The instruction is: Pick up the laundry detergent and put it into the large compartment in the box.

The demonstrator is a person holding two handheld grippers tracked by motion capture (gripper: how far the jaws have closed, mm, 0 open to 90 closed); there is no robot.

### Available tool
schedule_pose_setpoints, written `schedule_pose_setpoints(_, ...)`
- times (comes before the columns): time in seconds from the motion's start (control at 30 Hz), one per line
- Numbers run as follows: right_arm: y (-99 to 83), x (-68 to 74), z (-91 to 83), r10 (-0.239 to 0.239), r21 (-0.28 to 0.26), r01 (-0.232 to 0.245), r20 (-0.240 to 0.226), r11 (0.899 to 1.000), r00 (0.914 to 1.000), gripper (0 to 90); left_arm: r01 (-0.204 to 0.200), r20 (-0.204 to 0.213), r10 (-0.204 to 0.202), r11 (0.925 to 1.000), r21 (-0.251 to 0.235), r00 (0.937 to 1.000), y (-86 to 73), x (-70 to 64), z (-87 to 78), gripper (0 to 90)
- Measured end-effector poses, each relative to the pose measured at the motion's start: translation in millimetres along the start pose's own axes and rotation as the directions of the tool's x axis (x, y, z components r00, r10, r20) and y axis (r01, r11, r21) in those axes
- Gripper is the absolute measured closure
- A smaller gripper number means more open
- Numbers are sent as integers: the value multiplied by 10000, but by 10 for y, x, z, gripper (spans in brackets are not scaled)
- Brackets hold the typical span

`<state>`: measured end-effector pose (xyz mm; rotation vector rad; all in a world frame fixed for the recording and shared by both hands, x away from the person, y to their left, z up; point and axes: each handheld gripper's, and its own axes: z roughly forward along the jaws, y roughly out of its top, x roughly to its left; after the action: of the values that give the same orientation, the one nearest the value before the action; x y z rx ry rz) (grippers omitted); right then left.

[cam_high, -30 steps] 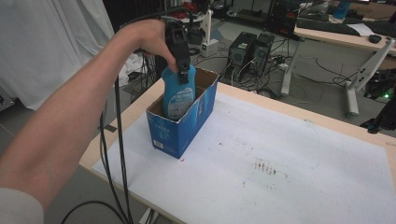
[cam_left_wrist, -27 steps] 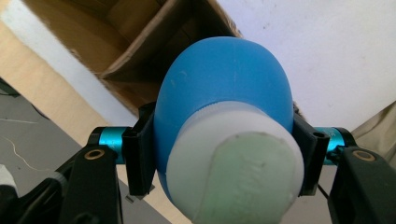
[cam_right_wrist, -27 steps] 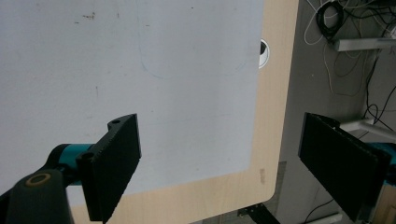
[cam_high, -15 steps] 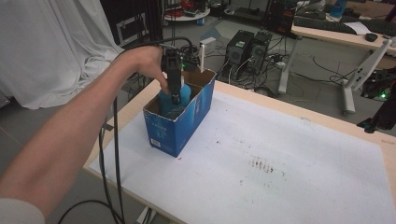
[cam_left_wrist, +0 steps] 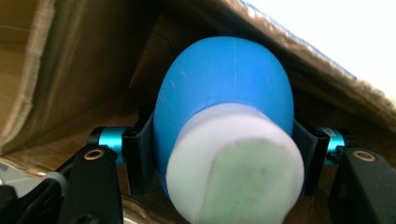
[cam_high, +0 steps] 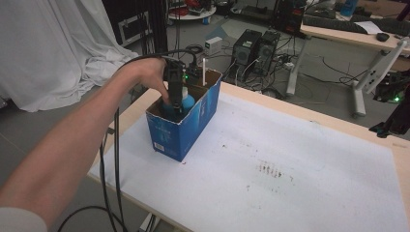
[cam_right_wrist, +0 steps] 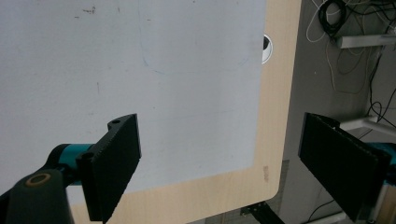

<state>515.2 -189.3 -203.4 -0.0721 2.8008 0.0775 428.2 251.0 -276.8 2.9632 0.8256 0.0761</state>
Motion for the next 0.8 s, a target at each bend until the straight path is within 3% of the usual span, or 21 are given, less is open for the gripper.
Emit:
schedule_pose_setpoints(0.7, -16, 8, -35, 69, -65, -69, 0, 10000, 10000, 123, 89, -17, -89, 10000, 40, 10000, 35, -22, 9, 368)
schedule_pose_setpoints(0.8, -18, 6, -24, -8, -54, 7, -35, 10000, 10000, 123, 210, 50, -210, 9998, 21, 9998, 36, -9, 8, 326)
